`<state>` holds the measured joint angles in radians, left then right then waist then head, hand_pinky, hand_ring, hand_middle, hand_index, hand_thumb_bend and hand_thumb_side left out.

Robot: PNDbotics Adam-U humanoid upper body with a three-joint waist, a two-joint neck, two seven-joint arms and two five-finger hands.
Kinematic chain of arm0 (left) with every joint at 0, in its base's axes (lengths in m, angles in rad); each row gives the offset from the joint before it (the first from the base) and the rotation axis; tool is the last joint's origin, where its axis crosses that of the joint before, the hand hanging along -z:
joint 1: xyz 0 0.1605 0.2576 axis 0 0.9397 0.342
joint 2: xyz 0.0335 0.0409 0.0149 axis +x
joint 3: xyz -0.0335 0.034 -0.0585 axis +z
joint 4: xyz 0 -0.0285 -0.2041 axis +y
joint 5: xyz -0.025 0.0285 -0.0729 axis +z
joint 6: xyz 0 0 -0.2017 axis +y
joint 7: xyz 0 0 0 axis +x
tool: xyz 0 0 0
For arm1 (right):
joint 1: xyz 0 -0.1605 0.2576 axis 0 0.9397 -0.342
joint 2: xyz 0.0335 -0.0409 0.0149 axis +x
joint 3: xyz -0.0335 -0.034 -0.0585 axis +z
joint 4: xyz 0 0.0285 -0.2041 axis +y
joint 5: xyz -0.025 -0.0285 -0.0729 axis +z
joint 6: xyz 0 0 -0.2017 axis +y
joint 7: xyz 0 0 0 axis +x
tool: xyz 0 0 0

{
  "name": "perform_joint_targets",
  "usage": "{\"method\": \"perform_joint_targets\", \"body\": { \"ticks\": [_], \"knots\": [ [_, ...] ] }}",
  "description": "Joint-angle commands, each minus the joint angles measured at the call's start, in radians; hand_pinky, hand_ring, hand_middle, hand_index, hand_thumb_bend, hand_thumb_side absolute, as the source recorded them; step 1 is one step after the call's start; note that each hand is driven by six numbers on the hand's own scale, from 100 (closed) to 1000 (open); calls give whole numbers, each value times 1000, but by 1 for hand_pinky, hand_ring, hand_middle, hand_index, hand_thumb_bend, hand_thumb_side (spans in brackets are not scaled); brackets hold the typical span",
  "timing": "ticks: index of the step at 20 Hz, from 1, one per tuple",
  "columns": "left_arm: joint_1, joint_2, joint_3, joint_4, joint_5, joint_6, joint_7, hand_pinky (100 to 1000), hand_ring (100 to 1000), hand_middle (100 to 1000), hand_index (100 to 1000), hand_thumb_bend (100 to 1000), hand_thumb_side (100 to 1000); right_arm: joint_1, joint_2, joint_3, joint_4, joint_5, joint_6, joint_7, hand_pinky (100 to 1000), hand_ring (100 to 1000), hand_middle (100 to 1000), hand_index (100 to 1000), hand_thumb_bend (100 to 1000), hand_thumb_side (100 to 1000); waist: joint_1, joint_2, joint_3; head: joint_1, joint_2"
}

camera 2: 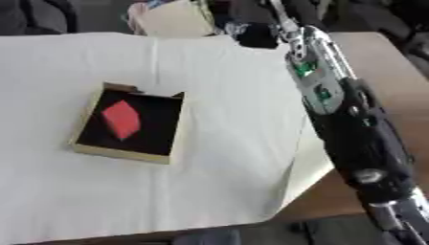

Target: Pick up objects on the table and place them in the box.

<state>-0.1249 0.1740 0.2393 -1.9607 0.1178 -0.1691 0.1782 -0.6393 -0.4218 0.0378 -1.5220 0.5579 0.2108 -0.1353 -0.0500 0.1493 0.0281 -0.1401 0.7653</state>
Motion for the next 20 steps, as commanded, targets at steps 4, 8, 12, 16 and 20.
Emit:
{"method": "perform_joint_targets", "body": {
  "ticks": [4, 8, 12, 16, 20],
  "knots": [
    [-7, 11, 8, -12, -2, -3, 7, 821, 516, 592, 799, 207, 472, 49, -24, -97, -46, -146, -12, -211, 594, 728, 628, 876, 330, 410, 12, -6, -5, 1, 5],
    [-6, 9, 9, -11, -2, -3, 8, 821, 516, 592, 799, 206, 472, 79, -21, -120, -46, -200, -29, -270, 591, 726, 635, 877, 329, 412, 17, -5, -1, 3, 5],
    [-7, 9, 9, -10, -1, -4, 8, 821, 516, 592, 799, 205, 472, 99, -16, -131, -44, -228, -42, -302, 588, 724, 633, 878, 325, 415, 21, -5, -3, 4, 5],
    [-7, 10, 9, -8, 0, -5, 8, 821, 517, 593, 800, 205, 472, 110, -12, -135, -40, -245, -48, -316, 586, 723, 629, 877, 323, 419, 23, -8, -1, 4, 5],
    [-7, 10, 9, -8, 0, -5, 7, 821, 517, 593, 800, 204, 472, 115, -8, -134, -38, -251, -51, -318, 586, 722, 629, 877, 321, 423, 25, -9, 3, 5, 5]
  ]
}}
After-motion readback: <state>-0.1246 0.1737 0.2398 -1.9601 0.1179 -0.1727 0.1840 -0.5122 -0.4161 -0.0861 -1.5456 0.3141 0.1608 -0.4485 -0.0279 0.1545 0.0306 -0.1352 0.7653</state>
